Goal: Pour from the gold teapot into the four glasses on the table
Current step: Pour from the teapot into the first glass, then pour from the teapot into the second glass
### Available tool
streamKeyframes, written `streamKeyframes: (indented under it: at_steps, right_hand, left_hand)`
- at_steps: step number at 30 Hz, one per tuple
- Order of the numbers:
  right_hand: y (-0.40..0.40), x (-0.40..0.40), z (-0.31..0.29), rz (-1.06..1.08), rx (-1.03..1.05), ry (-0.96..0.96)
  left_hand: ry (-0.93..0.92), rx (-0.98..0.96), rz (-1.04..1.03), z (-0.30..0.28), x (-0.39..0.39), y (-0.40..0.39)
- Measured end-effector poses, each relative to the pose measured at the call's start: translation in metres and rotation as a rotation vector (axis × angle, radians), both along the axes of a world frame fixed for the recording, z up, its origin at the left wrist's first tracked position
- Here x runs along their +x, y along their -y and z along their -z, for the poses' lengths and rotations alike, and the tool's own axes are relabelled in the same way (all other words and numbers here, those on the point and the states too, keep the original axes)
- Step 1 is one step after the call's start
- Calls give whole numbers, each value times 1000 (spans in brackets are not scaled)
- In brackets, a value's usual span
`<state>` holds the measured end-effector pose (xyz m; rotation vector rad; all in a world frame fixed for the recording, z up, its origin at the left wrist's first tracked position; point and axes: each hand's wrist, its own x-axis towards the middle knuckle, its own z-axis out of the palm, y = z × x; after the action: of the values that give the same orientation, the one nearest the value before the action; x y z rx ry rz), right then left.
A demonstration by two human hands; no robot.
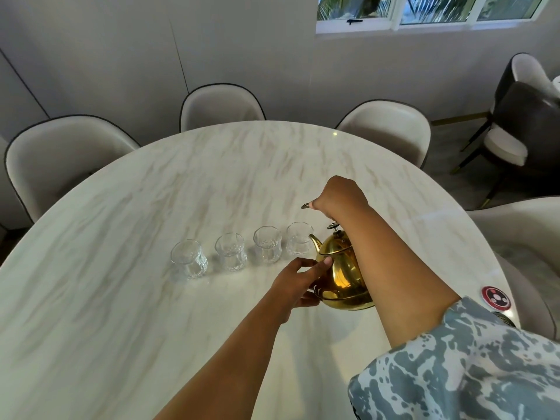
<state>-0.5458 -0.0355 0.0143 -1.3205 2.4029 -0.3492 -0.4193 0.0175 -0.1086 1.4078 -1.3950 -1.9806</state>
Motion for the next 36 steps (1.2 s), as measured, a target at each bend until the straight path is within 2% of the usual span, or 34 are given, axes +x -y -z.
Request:
streamKeyframes:
  at_steps: [8,18,24,29,36]
  right_hand:
    - [-5,-2,6,32,-58,17]
    - [-63,-2,41,92,-340,177]
    - [-69,7,48,124,-442,274]
    - [-62,21,43,63,-447,289]
    - [-34,44,28,-11,-329,246]
  left_hand:
    - [6,2,2,1,4,1]
    - [43,3,-35,20,11,-2]
    - [9,-15,-70,22,25,-5]
    - [-5,-34,-106,15,42,-4]
    - [4,-10,-147,9,62,0]
